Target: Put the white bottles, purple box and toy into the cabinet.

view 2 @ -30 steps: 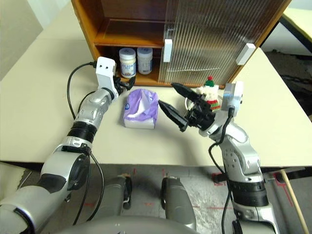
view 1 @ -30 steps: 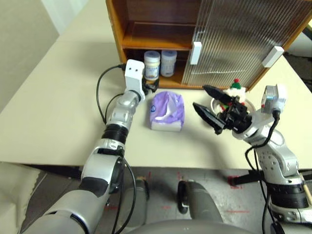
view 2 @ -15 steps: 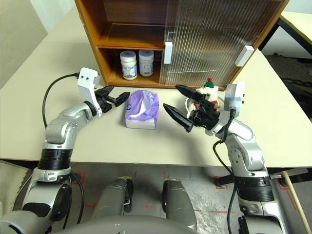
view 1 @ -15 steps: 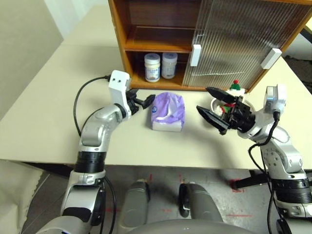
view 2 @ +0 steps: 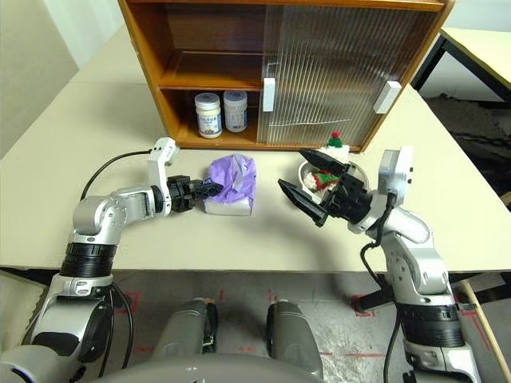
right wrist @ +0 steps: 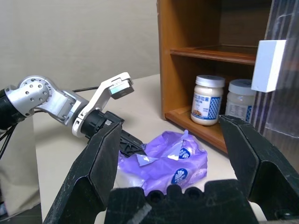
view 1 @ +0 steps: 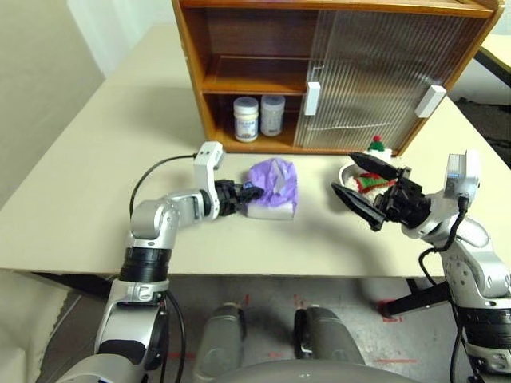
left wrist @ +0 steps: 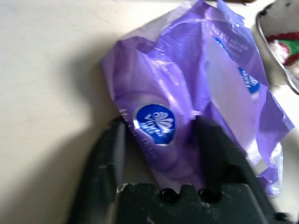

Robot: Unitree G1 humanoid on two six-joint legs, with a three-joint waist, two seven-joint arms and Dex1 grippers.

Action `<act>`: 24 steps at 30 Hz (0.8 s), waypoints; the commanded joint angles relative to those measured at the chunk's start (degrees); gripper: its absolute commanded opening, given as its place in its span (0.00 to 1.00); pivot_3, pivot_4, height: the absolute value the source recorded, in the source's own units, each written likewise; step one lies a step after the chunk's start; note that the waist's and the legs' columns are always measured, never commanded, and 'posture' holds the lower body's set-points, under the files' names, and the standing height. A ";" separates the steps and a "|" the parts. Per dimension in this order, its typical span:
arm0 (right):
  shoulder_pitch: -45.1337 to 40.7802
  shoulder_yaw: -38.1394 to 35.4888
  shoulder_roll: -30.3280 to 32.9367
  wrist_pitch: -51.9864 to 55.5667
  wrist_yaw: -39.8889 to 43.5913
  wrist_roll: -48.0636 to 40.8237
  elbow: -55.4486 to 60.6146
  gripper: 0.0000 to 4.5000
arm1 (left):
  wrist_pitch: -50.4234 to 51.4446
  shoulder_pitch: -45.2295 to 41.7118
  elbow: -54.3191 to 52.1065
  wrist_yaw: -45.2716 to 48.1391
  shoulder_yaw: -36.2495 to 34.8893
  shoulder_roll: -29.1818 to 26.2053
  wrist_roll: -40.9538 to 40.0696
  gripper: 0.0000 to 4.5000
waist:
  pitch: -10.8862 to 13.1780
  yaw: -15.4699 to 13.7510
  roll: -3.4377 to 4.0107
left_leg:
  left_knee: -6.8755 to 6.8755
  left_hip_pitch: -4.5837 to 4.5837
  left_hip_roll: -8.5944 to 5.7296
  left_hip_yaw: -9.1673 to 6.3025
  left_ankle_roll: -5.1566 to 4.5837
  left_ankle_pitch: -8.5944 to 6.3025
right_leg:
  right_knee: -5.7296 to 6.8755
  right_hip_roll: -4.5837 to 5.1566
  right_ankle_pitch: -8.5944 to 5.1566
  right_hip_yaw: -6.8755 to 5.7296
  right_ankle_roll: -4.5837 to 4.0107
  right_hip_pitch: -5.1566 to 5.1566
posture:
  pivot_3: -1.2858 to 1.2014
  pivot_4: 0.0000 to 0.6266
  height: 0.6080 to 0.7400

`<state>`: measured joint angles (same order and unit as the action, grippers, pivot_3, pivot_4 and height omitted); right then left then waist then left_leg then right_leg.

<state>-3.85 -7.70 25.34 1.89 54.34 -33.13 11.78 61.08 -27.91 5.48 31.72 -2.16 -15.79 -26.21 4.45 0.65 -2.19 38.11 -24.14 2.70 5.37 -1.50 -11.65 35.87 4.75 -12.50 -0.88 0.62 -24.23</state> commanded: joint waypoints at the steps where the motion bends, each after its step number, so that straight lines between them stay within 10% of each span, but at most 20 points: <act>1: 1.03 -1.69 0.69 -0.80 -0.72 -0.12 1.67 1.00 | 1.73 -0.27 1.82 0.81 0.89 -0.22 -0.73 0.26 | -0.35 0.29 0.02 | 0.00 0.02 0.00 -0.01 0.00 0.00 | 0.00 0.00 -0.02 0.02 -0.04 0.01 | 0.50 0.02 1.00; 5: 0.62 -1.76 1.08 -0.88 -0.70 -0.07 1.24 1.00 | 3.08 -1.20 1.59 0.43 -2.87 1.08 -3.75 0.00 | -0.63 0.95 0.13 | 0.00 0.17 -0.02 -0.01 0.01 -0.01 | -0.01 0.07 -0.08 0.11 -0.23 0.09 | 0.50 0.01 1.00; 16: -1.89 -1.49 1.40 -1.70 1.16 -0.14 -1.89 1.00 | 9.55 -12.93 -6.29 -14.11 -26.54 7.91 -18.77 0.00 | -0.69 1.47 0.03 | -0.07 0.95 -0.02 -0.17 0.02 -0.02 | -0.05 0.06 -0.20 0.11 -0.59 0.83 | 0.52 0.00 1.00; 24: -2.54 -0.21 -0.22 -2.52 1.58 0.45 -3.06 1.00 | -1.11 -23.82 0.53 -27.29 -30.55 11.94 -17.63 0.00 | -0.78 1.33 -0.06 | -0.07 0.94 -0.08 -0.15 0.02 -0.01 | -0.14 0.06 -0.19 0.14 -0.55 0.91 | 0.52 0.00 1.00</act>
<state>-6.21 -8.04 25.23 0.41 55.51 -32.99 9.45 63.46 -50.12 3.39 6.56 -33.23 -4.66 -45.57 3.67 1.98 -2.25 38.03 -23.19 2.62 5.24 -1.47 -11.66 35.72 4.81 -12.69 -0.74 0.07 -23.32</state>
